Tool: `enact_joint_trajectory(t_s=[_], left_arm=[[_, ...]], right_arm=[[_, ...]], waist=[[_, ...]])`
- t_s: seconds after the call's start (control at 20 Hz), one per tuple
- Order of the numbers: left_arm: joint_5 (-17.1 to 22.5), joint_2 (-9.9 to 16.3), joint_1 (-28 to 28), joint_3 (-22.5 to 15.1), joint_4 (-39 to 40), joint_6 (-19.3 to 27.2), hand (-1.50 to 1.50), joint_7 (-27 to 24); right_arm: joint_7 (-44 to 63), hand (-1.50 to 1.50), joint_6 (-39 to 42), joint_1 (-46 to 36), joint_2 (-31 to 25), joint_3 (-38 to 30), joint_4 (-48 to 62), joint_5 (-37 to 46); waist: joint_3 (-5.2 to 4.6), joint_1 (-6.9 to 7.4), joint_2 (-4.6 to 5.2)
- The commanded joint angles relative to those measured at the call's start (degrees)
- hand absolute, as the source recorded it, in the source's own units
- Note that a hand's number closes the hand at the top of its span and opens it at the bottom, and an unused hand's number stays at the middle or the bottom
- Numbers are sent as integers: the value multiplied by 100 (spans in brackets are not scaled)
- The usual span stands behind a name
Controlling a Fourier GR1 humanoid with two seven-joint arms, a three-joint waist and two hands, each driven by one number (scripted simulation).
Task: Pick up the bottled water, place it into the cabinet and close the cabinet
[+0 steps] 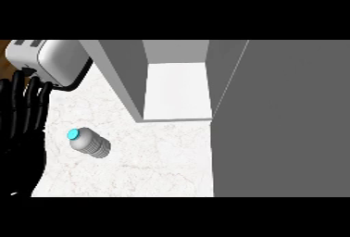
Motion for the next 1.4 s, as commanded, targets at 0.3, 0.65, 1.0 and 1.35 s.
enact_joint_trajectory(t_s=[0.3,0.65,1.0,1.35], left_arm=[[992,-300,385,-239,799,182,-150,948],[1529,-316,1284,-367,-158,391,-150,1862],[1812,-124,1631,11,-152,-6,-150,1591],[1935,-55,2158,245,-335,-359,-150,1416]], right_arm=[[611,-150,239,932,572,617,-245,-859],[914,-150,326,2012,593,971,-920,-1488],[771,-150,645,2608,390,871,-1217,-1858],[199,-150,1009,2967,355,792,-932,-1877]], waist=[[30,159,127],[29,179,-2],[27,166,18],[28,164,17]])
